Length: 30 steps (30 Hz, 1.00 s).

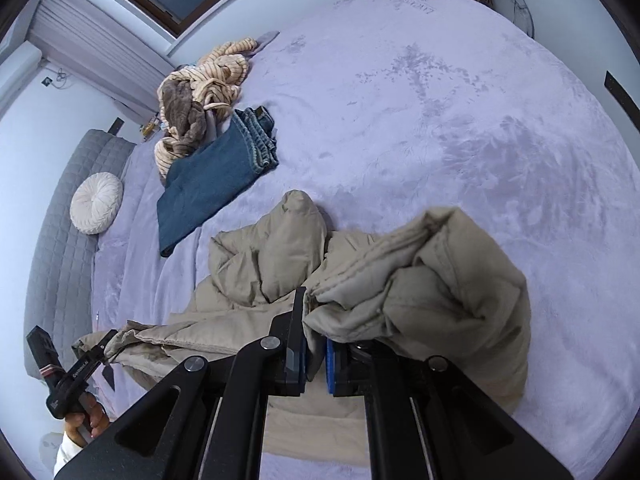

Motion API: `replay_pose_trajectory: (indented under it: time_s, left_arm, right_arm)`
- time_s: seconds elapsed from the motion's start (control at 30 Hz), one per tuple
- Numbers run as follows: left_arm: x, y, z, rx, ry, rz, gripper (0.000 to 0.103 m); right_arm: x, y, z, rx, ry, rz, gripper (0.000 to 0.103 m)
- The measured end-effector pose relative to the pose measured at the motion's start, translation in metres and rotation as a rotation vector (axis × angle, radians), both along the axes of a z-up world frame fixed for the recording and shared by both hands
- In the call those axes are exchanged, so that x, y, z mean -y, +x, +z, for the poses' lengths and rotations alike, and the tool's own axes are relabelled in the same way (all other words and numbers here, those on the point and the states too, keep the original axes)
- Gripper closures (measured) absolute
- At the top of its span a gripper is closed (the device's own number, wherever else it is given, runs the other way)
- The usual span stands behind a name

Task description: Fold large clothes

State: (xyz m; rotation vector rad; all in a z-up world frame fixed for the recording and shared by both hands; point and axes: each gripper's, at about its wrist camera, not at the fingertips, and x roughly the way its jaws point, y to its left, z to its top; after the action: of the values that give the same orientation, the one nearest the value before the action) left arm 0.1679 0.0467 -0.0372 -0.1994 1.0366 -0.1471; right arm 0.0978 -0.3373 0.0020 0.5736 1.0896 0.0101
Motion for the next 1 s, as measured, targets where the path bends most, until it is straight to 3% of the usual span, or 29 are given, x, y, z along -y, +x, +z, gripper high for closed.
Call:
replay_pose_trajectory:
  time_s: [0.17,0.5,0.63,0.8,0.83,0.87,0.9,0.93,1.0]
  left_arm:
    - [0.007,0.043,-0.051,-0.069,0.015,-0.013,0.087]
    - [0.018,0.099,-0.111,-0.101,0.014,-0.021,0.086]
    - [0.022,0.106,-0.119,-0.112,0.030,-0.030,0.086]
    - [0.018,0.093,-0.090,-0.060,0.030,-0.041,0.080]
    - [0.016,0.089,-0.083,-0.047,0.029,-0.044,0.071]
    - [0.015,0.084,-0.075,-0.028,0.033,-0.041,0.045]
    - [0.012,0.079,-0.065,0.003,0.053,-0.026,0.026]
    - [0.010,0.074,-0.056,0.045,0.079,-0.006,0.001]
    - [0.007,0.065,-0.037,0.119,0.118,0.008,0.000]
  right_arm:
    - [0.008,0.029,-0.047,-0.035,0.021,-0.069,0.096]
    - [0.016,0.080,-0.115,-0.089,-0.007,-0.103,0.096]
    - [0.019,0.085,-0.130,-0.090,0.023,-0.109,0.096]
    - [0.028,0.081,-0.118,-0.093,0.071,-0.109,0.089]
    - [0.028,0.079,-0.113,-0.089,0.078,-0.104,0.080]
    - [0.029,0.077,-0.107,-0.079,0.089,-0.097,0.074]
    - [0.030,0.073,-0.099,-0.062,0.099,-0.091,0.051]
    - [0.030,0.071,-0.093,-0.047,0.097,-0.090,0.027]
    - [0.032,0.062,-0.075,-0.003,0.079,-0.092,0.023]
